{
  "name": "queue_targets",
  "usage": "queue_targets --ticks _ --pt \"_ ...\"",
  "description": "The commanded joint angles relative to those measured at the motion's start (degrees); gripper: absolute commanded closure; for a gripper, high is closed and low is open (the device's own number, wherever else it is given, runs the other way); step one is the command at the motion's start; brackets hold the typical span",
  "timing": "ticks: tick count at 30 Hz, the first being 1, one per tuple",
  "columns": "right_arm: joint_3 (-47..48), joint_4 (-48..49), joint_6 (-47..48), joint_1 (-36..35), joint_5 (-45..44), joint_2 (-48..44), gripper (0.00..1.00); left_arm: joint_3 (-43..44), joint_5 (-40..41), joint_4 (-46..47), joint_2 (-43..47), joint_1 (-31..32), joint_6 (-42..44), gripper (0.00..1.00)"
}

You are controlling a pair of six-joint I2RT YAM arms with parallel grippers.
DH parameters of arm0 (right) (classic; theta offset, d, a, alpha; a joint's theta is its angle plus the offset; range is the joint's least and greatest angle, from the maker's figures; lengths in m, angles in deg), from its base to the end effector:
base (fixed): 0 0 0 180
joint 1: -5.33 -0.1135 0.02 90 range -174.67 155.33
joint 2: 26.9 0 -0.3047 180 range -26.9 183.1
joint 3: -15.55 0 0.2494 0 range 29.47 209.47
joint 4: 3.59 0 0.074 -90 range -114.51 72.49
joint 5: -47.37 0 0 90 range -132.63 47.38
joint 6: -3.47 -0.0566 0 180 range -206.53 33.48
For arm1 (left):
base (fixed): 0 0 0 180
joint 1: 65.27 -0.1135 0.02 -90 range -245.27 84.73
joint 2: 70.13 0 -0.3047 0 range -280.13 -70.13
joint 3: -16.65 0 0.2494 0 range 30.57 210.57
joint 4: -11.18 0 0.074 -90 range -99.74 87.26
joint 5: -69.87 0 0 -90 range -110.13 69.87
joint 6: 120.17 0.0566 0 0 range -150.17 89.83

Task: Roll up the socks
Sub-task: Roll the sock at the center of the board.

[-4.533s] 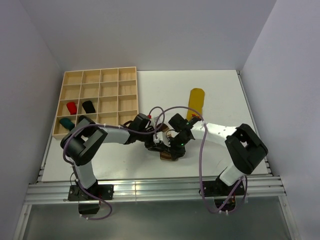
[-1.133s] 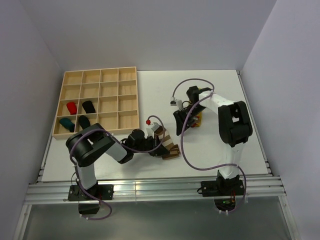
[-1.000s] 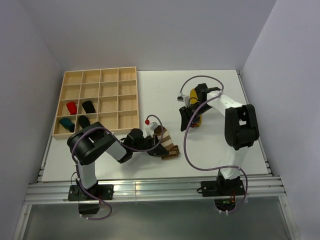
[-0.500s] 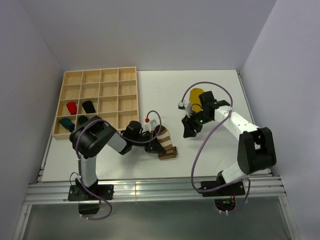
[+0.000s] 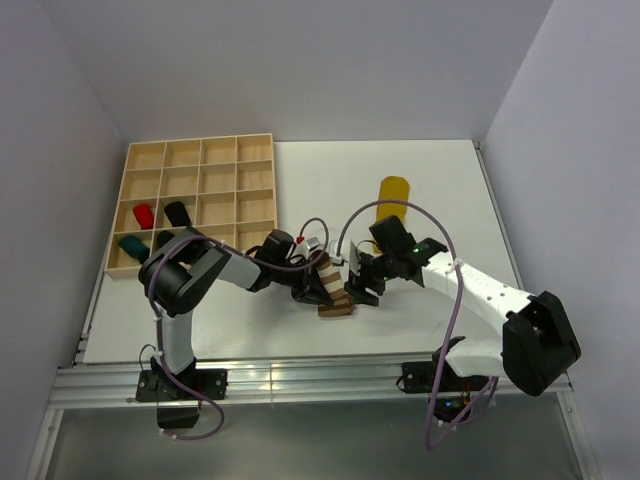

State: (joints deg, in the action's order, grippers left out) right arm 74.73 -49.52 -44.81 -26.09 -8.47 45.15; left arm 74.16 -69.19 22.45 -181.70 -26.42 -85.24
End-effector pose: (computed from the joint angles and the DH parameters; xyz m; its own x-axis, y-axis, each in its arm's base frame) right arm 0.1813 0.1480 0.2445 -0.0926 -0.7018 -0.7063 -0.9930 0.1171 0.0138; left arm 0.2535 -0.2591 0.1195 -0.9939 0.1107 0.0005 0.0488 0.4424 -0.8955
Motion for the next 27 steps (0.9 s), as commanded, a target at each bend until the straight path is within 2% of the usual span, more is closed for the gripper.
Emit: queue_targets --ticks 1,6,20,23,26,27 --pt "-2.2 4.7 1.1 -2.9 -3.5 -0.2 0.29 -0.9 6.3 -12.1 -4.2 0.3 4.6 1.00" --pt "-5.0 8.9 1.2 -9.1 -8.3 -0.3 0.28 -0.4 5.6 -13.0 -5.1 0.3 4.5 1.00" --pt "-7.2 13.8 2.0 -20.4 -18.5 3.8 0.27 -0.8 4.5 -13.3 -5.3 0.3 4.7 1.00" --pt "-7.4 14.3 2.1 -21.2 -19.3 4.8 0.29 -1.1 4.4 -13.2 -5.1 0.3 4.8 1.00" --pt "-7.2 15.3 1.6 -21.2 -19.6 6.6 0.35 -1.4 4.3 -12.9 -5.0 0.3 4.8 0.99" --pt "-7.2 15.5 1.6 -21.2 -19.8 7.3 0.40 -1.5 4.2 -12.6 -4.9 0.3 4.7 1.00"
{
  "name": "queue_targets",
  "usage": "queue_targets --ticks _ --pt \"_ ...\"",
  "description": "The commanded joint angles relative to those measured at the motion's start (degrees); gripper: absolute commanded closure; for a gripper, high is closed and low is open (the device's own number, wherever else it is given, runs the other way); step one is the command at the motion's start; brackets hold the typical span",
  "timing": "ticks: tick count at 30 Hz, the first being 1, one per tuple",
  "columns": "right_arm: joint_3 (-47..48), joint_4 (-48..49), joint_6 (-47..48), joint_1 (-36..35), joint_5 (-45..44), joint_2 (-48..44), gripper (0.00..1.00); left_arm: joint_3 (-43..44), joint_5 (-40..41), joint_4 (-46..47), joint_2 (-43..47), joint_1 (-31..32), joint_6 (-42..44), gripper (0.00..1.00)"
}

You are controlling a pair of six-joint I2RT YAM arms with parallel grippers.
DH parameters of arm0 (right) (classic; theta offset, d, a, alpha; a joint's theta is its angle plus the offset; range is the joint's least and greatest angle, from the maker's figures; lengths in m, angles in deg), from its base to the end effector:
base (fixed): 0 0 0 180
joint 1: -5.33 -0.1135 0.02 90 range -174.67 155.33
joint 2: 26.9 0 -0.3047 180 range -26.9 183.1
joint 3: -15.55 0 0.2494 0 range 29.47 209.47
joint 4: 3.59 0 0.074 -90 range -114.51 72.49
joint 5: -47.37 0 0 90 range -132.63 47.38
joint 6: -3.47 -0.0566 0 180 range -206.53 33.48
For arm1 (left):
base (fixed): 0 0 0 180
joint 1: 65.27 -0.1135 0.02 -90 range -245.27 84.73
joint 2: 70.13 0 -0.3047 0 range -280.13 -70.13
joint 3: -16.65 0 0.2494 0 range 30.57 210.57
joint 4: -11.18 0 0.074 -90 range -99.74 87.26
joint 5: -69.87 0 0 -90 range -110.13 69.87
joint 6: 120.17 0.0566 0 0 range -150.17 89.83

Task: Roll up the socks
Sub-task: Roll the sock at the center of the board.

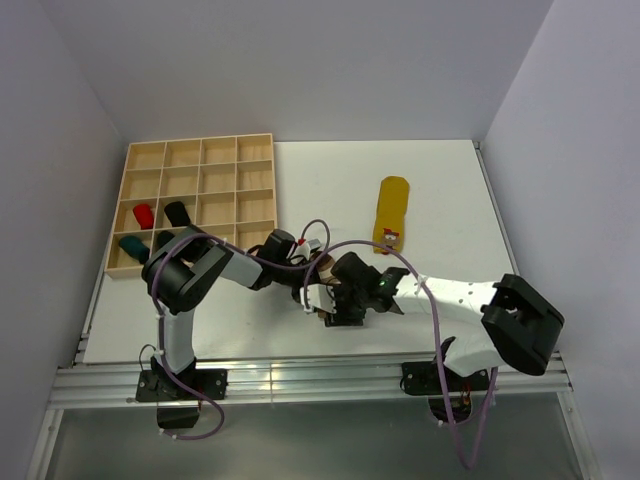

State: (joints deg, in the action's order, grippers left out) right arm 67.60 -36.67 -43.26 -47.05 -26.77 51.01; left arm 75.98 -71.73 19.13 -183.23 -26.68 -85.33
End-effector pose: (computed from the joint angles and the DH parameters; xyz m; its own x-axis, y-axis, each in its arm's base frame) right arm 0.1384 0.2050 0.1926 0.2005 -0.8200 -0.5361 -0.9759 -0.1189 -0.1832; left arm 0.2561 -0.2611 0.1143 -0.9886 0.1367 0.0631 0.0051 0.4499 -0.8931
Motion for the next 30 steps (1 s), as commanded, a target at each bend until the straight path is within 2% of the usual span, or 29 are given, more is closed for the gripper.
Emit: queue_targets --ticks 1,2,3,4,9,13,14,19,22,24,26,30 --pt "-0.2 3.3 0.2 -0.3 -2.0 1.9 0.43 -3.5 6.7 -9.1 -3.3 0.6 4.7 1.00" --pt "-0.2 3.6 -0.1 -0.3 -2.1 2.2 0.46 -3.7 6.6 -8.9 -3.2 0.6 4.7 1.00" --pt "-0.3 3.8 0.0 -0.4 -2.7 2.9 0.55 -3.7 6.6 -8.8 -2.9 0.6 4.6 1.00" --pt "-0.4 3.9 0.1 -0.3 -2.8 3.1 0.60 -3.8 6.7 -8.8 -2.7 0.6 4.4 1.00" --pt "-0.2 0.7 1.0 -0.3 -2.3 4.3 0.79 -3.8 8.3 -6.5 0.8 0.6 3.7 1.00" --pt "-0.5 -3.2 0.6 -0.1 -0.8 4.4 0.80 -4.4 12.3 -2.6 4.6 0.4 2.1 0.93" --pt "-0.3 -4.0 0.7 -0.2 -0.5 4.7 0.80 -4.6 12.8 -1.6 5.3 0.3 1.6 0.87" --pt "0.3 -7.8 0.7 0.0 -0.2 5.5 0.82 -4.6 15.0 2.9 7.5 -1.2 0.1 0.85" --pt "1.0 -9.3 0.5 0.1 0.3 5.3 0.82 -4.4 14.5 7.0 8.8 -1.9 -0.8 0.80" --pt "1.4 -9.9 0.5 0.5 0.2 5.8 0.82 -4.3 13.7 9.5 9.5 -2.3 -1.4 0.70" --pt "1.9 -10.8 0.5 0.6 0.5 5.9 0.82 -4.2 13.6 11.0 9.7 -2.7 -2.0 0.66" --pt "2.5 -11.3 0.3 0.9 0.8 6.6 0.83 -4.0 15.5 9.6 10.6 -3.3 -1.7 0.66"
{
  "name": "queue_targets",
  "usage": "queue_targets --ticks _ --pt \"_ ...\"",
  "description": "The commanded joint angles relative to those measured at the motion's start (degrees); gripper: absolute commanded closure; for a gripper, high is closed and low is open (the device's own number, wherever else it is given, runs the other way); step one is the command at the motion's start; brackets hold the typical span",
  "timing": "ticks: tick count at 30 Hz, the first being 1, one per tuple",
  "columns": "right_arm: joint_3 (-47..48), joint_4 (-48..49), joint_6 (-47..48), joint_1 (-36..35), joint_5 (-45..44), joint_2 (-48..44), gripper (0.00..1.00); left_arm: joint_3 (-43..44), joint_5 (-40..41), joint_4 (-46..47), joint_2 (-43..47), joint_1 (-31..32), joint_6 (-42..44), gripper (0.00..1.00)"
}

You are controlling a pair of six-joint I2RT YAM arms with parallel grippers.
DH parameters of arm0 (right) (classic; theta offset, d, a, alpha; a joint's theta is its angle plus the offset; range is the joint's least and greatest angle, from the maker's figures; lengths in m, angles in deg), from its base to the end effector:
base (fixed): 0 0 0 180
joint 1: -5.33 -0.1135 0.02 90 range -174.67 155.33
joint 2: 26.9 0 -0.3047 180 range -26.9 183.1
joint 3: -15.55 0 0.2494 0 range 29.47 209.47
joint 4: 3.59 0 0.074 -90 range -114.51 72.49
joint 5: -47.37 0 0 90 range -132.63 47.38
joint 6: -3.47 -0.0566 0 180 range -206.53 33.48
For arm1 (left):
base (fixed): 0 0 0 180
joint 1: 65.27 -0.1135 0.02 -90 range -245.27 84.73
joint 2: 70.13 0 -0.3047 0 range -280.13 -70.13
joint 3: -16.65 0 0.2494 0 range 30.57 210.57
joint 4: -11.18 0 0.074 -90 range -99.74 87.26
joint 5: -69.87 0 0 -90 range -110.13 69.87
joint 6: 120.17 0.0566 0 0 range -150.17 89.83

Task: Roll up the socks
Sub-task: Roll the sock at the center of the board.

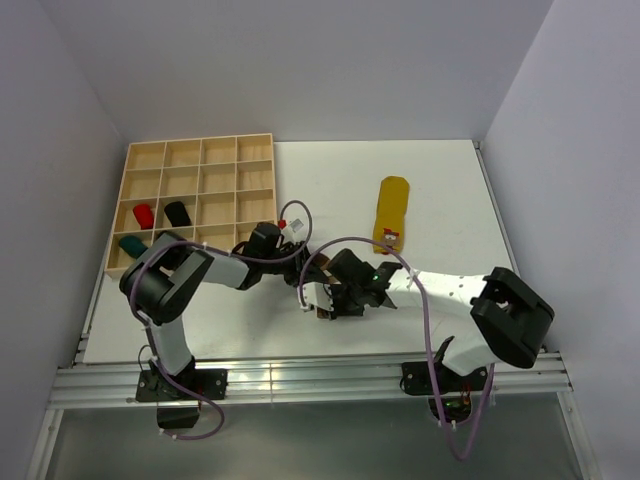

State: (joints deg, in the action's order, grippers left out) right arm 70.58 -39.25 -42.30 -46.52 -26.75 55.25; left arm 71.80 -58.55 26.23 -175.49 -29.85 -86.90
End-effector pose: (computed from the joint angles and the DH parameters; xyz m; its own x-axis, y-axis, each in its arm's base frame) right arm 0.1479 0.2133 0.1874 0.1879 -0.8469 -0.4975 -0.9806 -0.1326 -0.1447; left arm 0.2706 -0.2356 0.1475 -0.9832 -0.1046 -0.1493 0.0839 0.4678 -0.8799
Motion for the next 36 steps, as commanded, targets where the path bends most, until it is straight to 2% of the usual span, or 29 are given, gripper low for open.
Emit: queue_targets --ticks 1,6,11,19,22,25,30,33,36 --pt "-0.3 -9.1 -0.6 0.4 0.9 2.9 0.83 -0.4 2.8 2.3 3.3 -0.7 -0.1 0.66" --pt "1.9 -11.4 -0.1 0.9 2.4 5.4 0.83 -2.0 4.2 3.6 8.4 -2.8 -0.1 0.69" --pt "7.4 -16.7 0.7 3.2 5.9 7.6 0.84 -2.9 11.3 -0.9 15.4 -6.0 0.2 0.68" --pt "15.2 -25.4 2.8 5.9 9.4 13.4 0.83 -7.1 22.0 -7.1 32.0 -17.2 -1.6 0.69" --pt "20.4 -30.7 4.0 8.1 11.4 17.2 0.83 -8.2 26.8 -9.9 39.2 -18.4 -0.1 0.69" --pt "27.1 -36.6 5.6 11.3 15.1 23.6 0.82 -9.9 29.3 -10.5 45.3 -18.3 1.1 0.69" --pt "37.1 -43.2 7.2 15.2 19.5 33.8 0.82 -13.5 28.0 -9.1 51.4 -17.6 5.0 0.70" --pt "42.3 -48.2 8.8 16.7 22.3 39.5 0.82 -15.1 27.5 -8.5 53.1 -14.4 10.2 0.71" --pt "46.7 -52.3 10.1 17.6 24.1 44.7 0.81 -15.3 27.4 -8.5 52.2 -8.5 15.3 0.70"
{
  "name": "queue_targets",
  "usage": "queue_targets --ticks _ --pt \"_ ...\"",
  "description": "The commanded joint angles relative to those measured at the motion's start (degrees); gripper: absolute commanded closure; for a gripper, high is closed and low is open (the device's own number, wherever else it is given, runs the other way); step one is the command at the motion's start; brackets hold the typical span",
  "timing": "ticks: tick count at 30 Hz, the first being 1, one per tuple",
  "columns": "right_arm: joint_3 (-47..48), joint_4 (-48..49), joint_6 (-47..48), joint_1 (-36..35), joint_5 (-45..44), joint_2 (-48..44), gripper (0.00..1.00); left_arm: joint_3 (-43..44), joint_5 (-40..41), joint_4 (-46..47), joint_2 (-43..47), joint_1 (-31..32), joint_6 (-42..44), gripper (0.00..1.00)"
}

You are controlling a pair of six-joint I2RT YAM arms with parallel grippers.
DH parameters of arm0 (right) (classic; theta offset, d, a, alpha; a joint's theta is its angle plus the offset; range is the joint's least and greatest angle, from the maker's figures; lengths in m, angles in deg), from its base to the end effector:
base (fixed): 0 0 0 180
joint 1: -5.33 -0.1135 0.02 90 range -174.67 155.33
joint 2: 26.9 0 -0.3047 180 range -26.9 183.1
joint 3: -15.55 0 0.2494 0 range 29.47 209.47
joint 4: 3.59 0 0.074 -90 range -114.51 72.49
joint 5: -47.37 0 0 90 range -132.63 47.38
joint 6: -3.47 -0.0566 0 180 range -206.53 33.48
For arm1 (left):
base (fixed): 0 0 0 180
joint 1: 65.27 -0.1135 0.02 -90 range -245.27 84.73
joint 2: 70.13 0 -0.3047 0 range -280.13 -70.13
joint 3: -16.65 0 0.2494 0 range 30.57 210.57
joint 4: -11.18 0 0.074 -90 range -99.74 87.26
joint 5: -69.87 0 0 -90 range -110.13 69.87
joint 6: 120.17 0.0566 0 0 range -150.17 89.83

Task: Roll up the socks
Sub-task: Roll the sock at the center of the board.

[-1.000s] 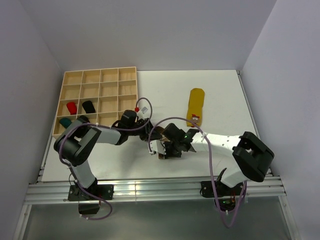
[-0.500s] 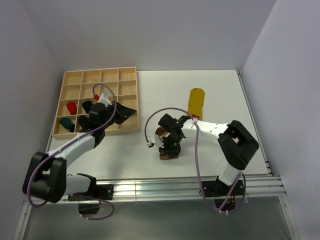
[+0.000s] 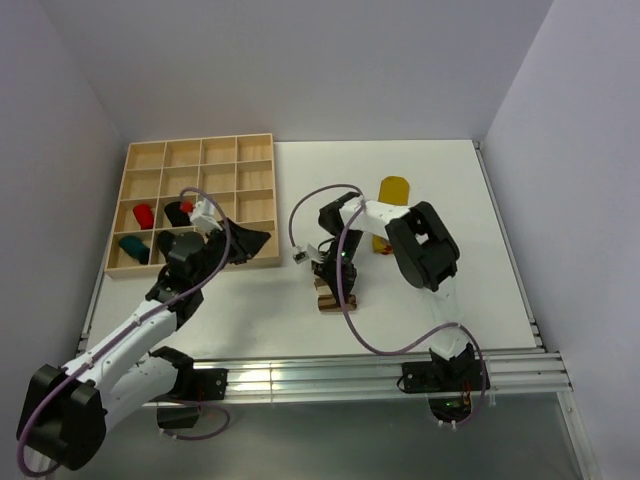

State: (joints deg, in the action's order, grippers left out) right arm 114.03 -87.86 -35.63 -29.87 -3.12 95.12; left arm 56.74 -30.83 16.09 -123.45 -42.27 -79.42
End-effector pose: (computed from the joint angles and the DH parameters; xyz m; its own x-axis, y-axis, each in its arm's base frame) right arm 0.2850 0.2451 0.1602 -0.2689 -0.9224 -0.2772 -0.7839 0.0424 0.6194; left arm 0.1883 -0.0913 0.2820 -0.5059 -0.5939 -0.6255 0.2601 0.5864 -0.7671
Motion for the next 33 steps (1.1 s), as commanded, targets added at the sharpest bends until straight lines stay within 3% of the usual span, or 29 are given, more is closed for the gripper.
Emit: queue_targets --ticks 1,7,16,23,33 --pt "4.1 -5.0 3.8 1.1 0.7 5.9 0.81 -0.3 -0.3 1.8 -0.5 7.3 8.8 0.70" --pt "9.0 -7.8 3.0 2.4 3.1 10.6 0.81 -0.2 0.0 4.2 -6.6 17.8 14.9 0.66" --pt "9.4 -8.8 1.9 3.2 3.5 11.6 0.78 5.1 -1.3 7.8 -21.5 26.9 19.5 0.60" --pt "9.1 -9.5 2.4 3.4 4.3 12.0 0.78 10.0 -3.8 10.2 -32.4 28.7 22.7 0.56" --pt "9.6 -11.9 4.4 4.4 5.5 13.1 0.78 10.9 -6.2 12.7 -39.5 28.7 23.0 0.56"
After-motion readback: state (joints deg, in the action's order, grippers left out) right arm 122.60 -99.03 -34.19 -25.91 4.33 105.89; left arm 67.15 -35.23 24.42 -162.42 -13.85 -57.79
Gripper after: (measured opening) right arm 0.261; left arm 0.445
